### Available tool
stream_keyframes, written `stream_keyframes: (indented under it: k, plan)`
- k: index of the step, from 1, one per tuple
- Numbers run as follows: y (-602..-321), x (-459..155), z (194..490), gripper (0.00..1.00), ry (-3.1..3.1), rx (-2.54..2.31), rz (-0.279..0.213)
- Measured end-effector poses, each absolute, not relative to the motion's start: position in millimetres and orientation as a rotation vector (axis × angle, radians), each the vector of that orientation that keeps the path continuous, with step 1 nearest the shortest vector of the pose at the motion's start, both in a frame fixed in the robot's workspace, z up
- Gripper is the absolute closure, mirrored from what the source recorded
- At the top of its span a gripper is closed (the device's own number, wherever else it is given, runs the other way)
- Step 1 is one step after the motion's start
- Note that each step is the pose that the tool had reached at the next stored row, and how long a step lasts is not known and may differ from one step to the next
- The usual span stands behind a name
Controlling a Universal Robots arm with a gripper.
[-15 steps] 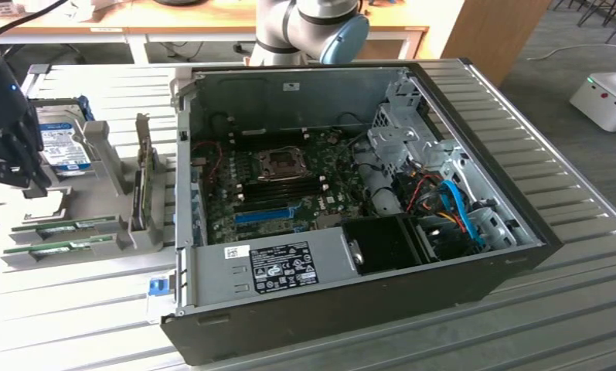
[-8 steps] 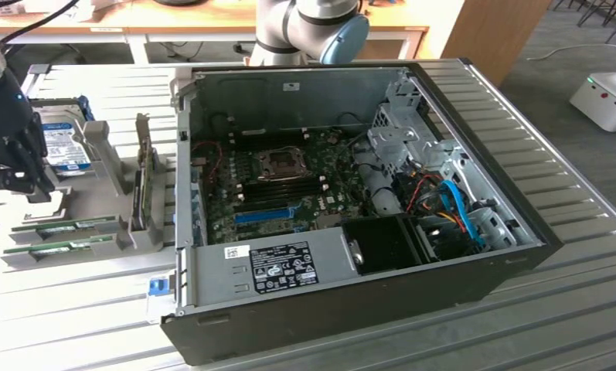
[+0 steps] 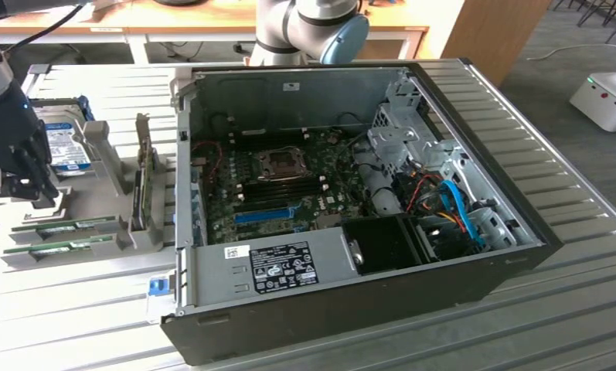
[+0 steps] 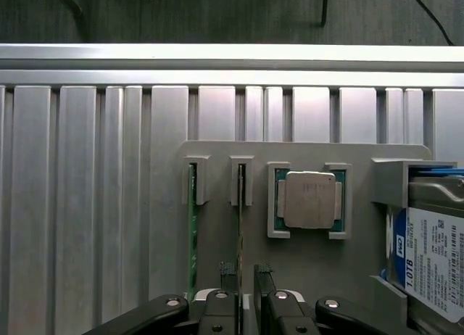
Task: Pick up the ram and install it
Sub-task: 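Pick up the ram and move it above insertion slot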
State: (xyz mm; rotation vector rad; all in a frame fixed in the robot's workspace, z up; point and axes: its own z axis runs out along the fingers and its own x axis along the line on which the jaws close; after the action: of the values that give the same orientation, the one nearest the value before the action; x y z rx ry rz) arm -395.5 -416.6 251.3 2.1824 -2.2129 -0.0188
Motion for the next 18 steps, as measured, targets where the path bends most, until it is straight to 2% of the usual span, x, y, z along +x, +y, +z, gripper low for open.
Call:
stream_keyframes:
  k: [18]
  plan:
    - [-423,-396,235,0.76,-2.213,2.182,-0.019]
